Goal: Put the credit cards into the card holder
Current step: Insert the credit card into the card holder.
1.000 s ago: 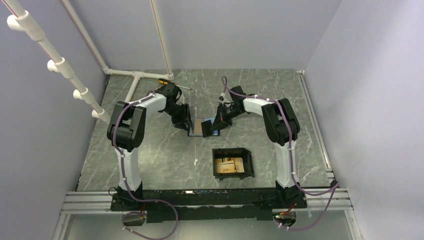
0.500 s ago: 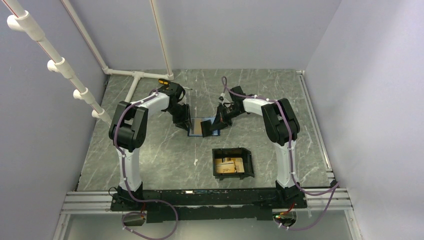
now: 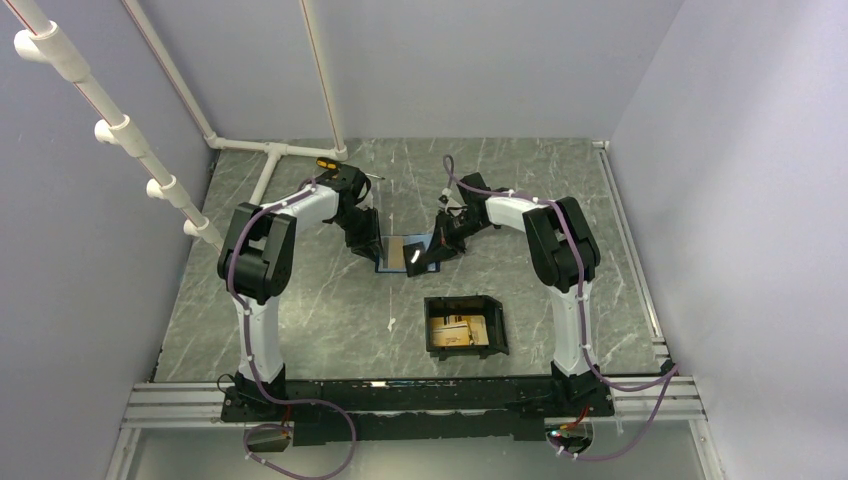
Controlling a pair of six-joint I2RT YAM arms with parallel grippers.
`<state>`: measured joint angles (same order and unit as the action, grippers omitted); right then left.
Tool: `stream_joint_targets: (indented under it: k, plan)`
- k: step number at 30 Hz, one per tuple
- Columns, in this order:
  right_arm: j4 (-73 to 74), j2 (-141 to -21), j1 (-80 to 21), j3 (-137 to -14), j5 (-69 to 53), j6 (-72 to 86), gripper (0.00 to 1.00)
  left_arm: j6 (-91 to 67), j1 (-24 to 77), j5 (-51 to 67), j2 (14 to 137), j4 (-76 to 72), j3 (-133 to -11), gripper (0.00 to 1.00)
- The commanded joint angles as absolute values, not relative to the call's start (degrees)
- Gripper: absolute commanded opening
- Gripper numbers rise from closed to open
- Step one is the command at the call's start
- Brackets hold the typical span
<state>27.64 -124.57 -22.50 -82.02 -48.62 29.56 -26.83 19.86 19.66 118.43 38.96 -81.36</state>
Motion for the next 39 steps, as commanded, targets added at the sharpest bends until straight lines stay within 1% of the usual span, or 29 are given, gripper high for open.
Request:
stream_joint_targets:
  k: [1, 7, 15, 23, 31, 35, 39]
  plan:
    - [30.78, -122.26, -22.79, -84.42, -44.9, 29.08, 0.0, -24.06, 20.39, 2.62, 125.95, 37.5, -76.18, 0.22]
    - [32.58, -123.27, -23.89, -86.81, -43.55, 29.53, 0.0, -24.43, 20.47, 3.57, 124.77, 36.78, -75.59, 0.2]
    - [34.27, -125.76, -24.43, -90.95, -42.88, 28.86, 0.0, -24.39, 20.65, 3.83, 123.84, 36.61, -75.38, 0.2]
    - [31.97, -128.0, -24.91, -93.54, -42.75, 27.12, 0.0, -24.26, 21.01, 4.14, 124.18, 36.65, -75.61, 0.19]
    - [26.45, -127.19, -25.57, -90.5, -39.98, 25.5, 0.0, -24.12, 21.01, 4.26, 124.28, 36.74, -75.76, 0.19]
    - [20.22, -126.41, -26.13, -86.87, -41.49, 30.32, 0.0, -24.32, 21.01, 5.38, 124.27, 36.73, -75.66, 0.19]
    - [10.82, -124.08, -26.62, -81.16, -40.22, 37.03, 0.0, -24.61, 21.01, 9.54, 124.4, 37.6, -76.23, 0.17]
